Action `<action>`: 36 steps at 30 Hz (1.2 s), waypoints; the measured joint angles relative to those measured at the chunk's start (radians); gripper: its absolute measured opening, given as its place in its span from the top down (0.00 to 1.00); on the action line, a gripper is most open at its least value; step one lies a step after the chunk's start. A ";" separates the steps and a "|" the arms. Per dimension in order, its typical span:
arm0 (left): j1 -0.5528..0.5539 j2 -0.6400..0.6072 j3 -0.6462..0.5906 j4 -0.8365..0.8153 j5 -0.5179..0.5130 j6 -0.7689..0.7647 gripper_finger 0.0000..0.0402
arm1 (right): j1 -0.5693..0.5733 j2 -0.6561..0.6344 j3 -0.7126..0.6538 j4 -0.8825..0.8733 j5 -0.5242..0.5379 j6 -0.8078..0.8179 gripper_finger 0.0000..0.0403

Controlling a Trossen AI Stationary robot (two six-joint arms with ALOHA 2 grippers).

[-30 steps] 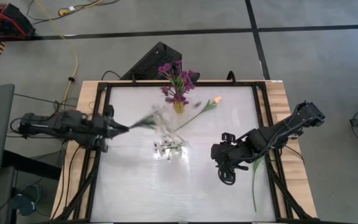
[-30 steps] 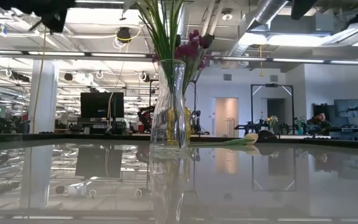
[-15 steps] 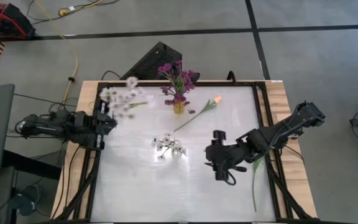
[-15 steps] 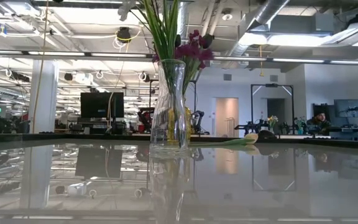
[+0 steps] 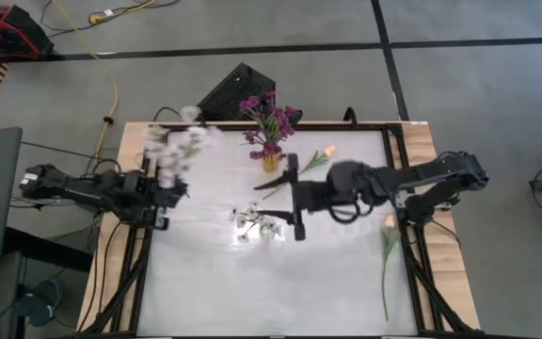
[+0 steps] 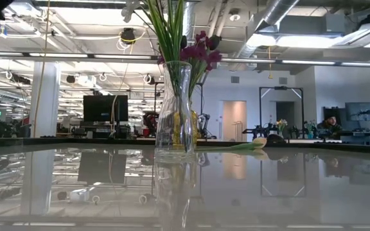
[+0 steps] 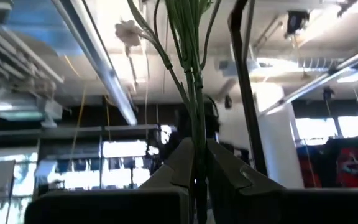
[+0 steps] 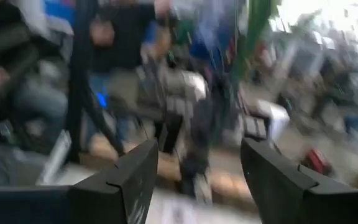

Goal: Sort flowers into vase by color
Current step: Put the white flowers into the transparent vase

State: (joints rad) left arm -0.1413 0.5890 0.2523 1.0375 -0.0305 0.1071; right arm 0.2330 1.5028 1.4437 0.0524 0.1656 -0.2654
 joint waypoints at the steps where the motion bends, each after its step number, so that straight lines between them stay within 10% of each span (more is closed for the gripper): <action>1: 0.000 0.047 0.024 0.002 0.001 -0.011 0.97 | -0.026 0.016 0.001 0.051 -0.055 0.002 0.37; 12: 0.001 0.376 0.268 -0.055 0.100 0.015 0.97 | -0.112 0.148 0.004 0.231 -0.145 -0.025 0.37; 30: 0.046 0.461 0.283 -0.079 0.095 0.003 0.97 | -0.125 0.159 0.006 0.319 -0.215 0.010 0.38; 36: 0.046 0.460 0.283 -0.075 0.087 0.006 0.97 | -0.128 0.159 0.006 0.322 -0.217 0.029 0.53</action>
State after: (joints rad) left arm -0.0952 1.0493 0.5350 0.9622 0.0562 0.1127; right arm 0.1054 1.6615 1.4494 0.3743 -0.0509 -0.2359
